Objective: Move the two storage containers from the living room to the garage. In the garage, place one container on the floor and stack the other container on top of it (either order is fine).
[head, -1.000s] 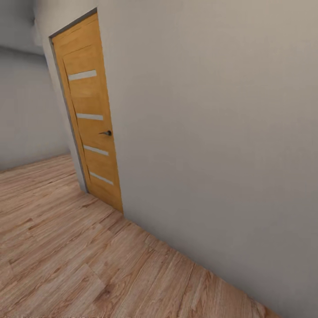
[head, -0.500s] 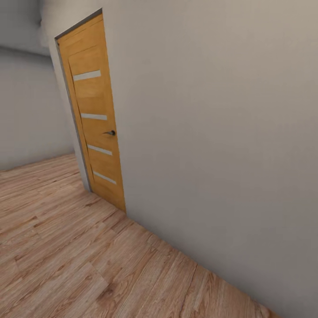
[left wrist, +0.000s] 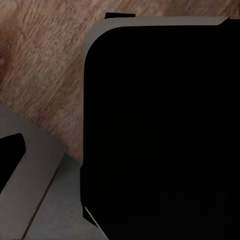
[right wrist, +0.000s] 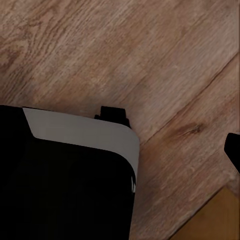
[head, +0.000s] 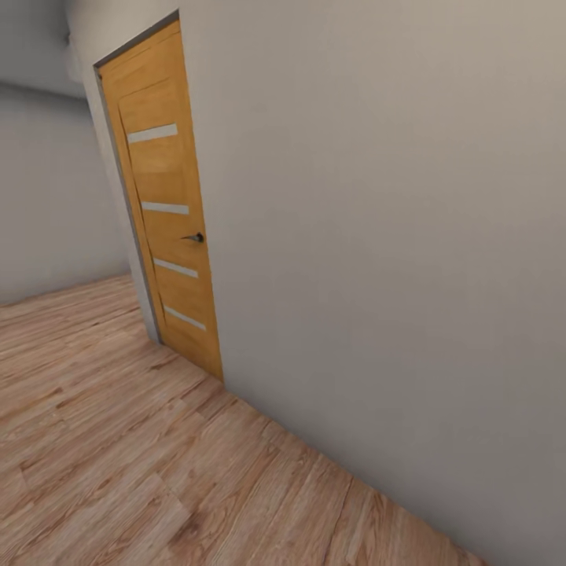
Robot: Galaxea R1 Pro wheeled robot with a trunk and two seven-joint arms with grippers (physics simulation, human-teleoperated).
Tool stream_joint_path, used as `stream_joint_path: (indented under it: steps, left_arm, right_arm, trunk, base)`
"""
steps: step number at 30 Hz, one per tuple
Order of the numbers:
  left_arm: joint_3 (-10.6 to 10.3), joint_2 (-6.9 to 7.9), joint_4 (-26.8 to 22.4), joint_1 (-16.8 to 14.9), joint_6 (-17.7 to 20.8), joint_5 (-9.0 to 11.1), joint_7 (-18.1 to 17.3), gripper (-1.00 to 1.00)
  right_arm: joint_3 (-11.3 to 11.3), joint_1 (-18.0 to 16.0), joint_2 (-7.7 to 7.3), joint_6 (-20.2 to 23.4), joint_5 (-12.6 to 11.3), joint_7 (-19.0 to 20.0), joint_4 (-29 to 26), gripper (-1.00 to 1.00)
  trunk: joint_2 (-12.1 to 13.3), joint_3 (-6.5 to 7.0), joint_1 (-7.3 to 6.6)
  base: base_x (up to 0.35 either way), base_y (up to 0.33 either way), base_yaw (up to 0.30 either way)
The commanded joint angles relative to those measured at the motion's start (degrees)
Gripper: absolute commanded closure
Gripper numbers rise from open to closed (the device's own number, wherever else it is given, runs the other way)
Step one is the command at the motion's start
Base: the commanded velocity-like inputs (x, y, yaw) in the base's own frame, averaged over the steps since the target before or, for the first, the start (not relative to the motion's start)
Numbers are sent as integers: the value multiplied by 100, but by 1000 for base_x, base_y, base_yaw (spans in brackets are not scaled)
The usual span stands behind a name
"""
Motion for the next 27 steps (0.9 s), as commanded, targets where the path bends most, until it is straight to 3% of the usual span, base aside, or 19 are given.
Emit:
stream_joint_path:
  steps: [1, 6, 27]
  left_arm:
    - [6, -2, 1, -2, -7, 24, 6, -100]
    - [6, -3, 1, -2, -6, 24, 4, -100]
    - [6, 2, 1, -2, -5, 24, 8, -100]
  right_arm:
    - [48, -6, 6, -31, -48, -8, 17, -100]
    - [48, -6, -2, -39, -42, -19, 17, -100]
    - [48, -6, -3, -39, -40, -30, 17, -100]
  trunk:
    - [-3, -6, 3]
    - [-3, -6, 3]
    - [-3, -6, 3]
  base:
    - [299, 0, 0]
    - [314, 0, 138]
    - [322, 0, 274]
